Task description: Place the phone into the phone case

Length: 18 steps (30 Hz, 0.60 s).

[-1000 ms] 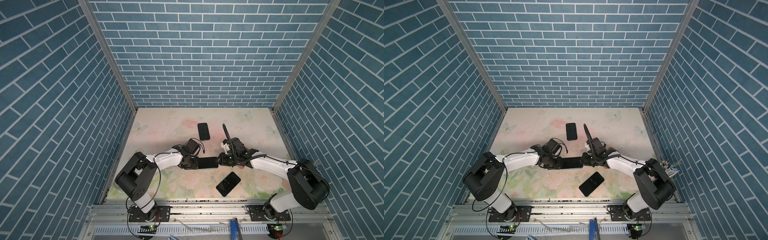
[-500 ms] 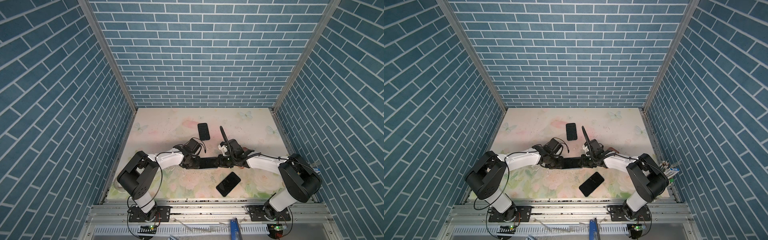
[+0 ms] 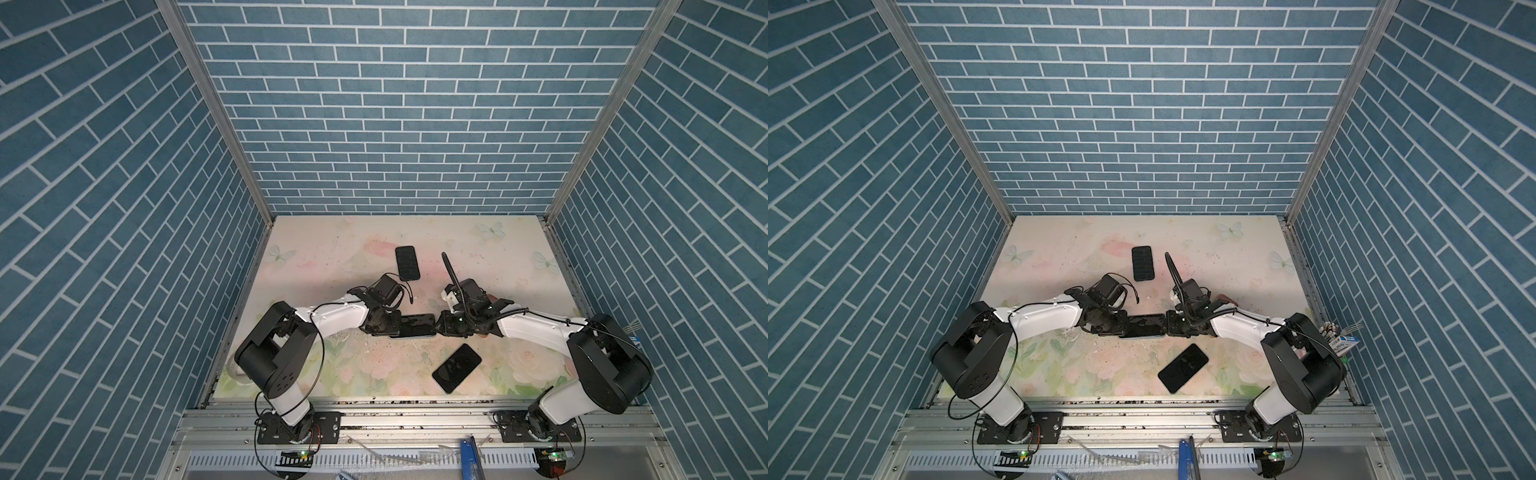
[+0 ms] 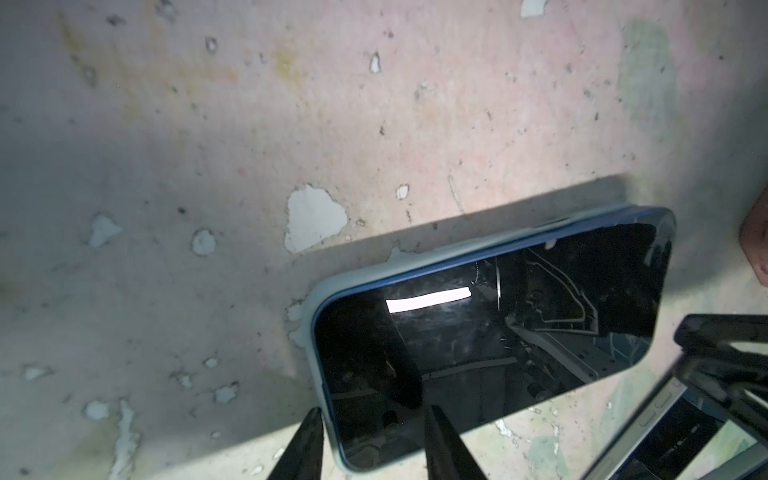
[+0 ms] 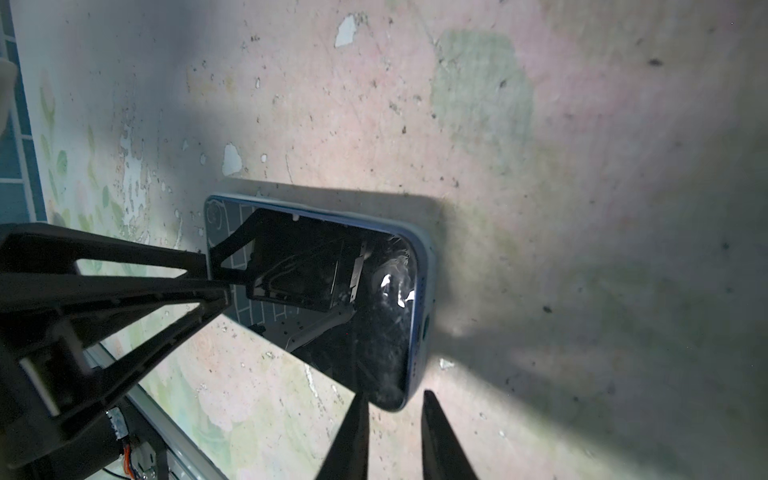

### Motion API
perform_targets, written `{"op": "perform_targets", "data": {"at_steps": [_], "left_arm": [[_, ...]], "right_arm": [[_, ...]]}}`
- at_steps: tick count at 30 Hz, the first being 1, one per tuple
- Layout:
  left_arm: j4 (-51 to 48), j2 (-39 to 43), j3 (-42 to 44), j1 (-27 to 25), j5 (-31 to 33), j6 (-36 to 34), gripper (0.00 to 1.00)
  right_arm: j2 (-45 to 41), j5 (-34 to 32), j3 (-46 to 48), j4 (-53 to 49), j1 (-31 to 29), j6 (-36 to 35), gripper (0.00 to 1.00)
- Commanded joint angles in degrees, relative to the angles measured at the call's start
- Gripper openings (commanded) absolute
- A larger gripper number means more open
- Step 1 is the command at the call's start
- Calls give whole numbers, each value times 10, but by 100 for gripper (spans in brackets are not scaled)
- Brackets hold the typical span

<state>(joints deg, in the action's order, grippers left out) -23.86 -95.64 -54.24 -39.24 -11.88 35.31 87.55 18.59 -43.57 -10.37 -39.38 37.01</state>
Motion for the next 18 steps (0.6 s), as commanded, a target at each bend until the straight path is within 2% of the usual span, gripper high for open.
{"op": "perform_targets", "data": {"at_steps": [1, 8, 13, 18], "left_arm": [[-9, 1, -14, 6, 4, -3, 42], [-42, -19, -21, 7, 31, -12, 42], [-30, -35, -11, 7, 19, -12, 31], [-12, -32, 1, 7, 7, -3, 30]], "right_arm": [[-6, -10, -8, -17, -2, -17, 24], [-2, -9, -4, -14, -3, -18, 24], [5, -4, -5, -10, -3, -16, 23], [17, 2, -6, -5, -3, -15, 22]]}}
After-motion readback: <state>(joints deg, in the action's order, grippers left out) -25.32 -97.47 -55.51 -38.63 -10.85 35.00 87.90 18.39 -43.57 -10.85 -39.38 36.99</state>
